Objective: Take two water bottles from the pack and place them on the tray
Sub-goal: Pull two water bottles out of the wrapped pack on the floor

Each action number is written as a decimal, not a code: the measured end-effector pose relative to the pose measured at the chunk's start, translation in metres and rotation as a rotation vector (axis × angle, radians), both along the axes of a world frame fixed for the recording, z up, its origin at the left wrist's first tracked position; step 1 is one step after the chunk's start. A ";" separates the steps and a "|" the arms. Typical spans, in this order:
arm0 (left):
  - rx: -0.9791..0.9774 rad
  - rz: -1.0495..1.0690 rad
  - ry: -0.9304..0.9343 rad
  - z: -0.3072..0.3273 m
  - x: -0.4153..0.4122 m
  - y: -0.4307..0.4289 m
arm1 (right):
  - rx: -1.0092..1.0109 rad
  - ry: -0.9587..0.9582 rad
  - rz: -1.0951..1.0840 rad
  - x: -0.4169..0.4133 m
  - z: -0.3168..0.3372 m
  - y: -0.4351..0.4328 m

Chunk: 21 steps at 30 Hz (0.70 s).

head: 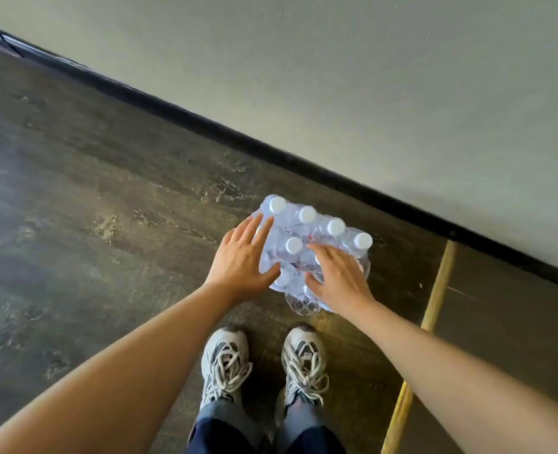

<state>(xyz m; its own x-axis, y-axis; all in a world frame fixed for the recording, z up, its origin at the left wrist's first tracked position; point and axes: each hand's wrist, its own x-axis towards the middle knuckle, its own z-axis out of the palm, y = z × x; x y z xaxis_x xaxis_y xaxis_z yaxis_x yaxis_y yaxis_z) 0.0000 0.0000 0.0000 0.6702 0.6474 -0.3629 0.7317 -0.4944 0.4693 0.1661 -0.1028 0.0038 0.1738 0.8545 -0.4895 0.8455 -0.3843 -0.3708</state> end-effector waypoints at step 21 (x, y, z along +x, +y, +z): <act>-0.153 0.115 -0.152 -0.058 0.014 -0.013 | 0.254 0.033 0.063 0.007 -0.024 0.038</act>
